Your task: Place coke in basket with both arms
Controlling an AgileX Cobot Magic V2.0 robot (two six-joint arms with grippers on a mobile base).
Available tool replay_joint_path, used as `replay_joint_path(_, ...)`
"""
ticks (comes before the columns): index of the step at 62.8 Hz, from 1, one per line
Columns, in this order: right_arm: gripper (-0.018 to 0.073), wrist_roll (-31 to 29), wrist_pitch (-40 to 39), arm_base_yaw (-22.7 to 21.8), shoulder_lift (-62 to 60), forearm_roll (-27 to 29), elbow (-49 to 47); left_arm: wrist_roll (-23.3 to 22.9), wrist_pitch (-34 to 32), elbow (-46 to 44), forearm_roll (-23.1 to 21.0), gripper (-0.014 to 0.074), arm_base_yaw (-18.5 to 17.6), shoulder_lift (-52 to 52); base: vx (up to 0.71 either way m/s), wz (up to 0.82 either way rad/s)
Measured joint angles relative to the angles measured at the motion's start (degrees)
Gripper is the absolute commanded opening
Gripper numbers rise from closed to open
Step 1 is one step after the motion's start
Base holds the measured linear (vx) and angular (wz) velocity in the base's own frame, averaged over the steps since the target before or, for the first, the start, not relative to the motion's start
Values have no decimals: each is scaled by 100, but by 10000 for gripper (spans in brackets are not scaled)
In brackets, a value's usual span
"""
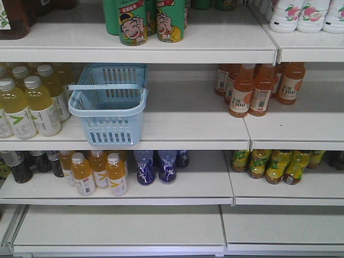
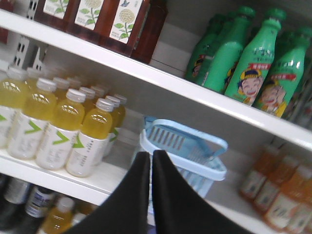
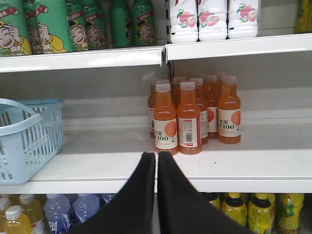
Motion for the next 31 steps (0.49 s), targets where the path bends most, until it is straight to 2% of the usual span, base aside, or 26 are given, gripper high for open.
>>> replay_joint_path(7, -2, 0, 0, 0, 0, 0, 0, -910, -5, 0, -571, -6, 0, 0, 0, 0)
replay_joint_path(12, -2, 0, 0, 0, 0, 0, 0, -1279, -5, 0, -788, -6, 0, 0, 0, 0)
replay_joint_path(26, -2, 0, 0, 0, 0, 0, 0, -1451, -88, 0, -879, -6, 0, 0, 0, 0)
replay_joint_path(31, -2, 0, 0, 0, 0, 0, 0, -1463, -122, 0, -1059, -6, 0, 0, 0, 0)
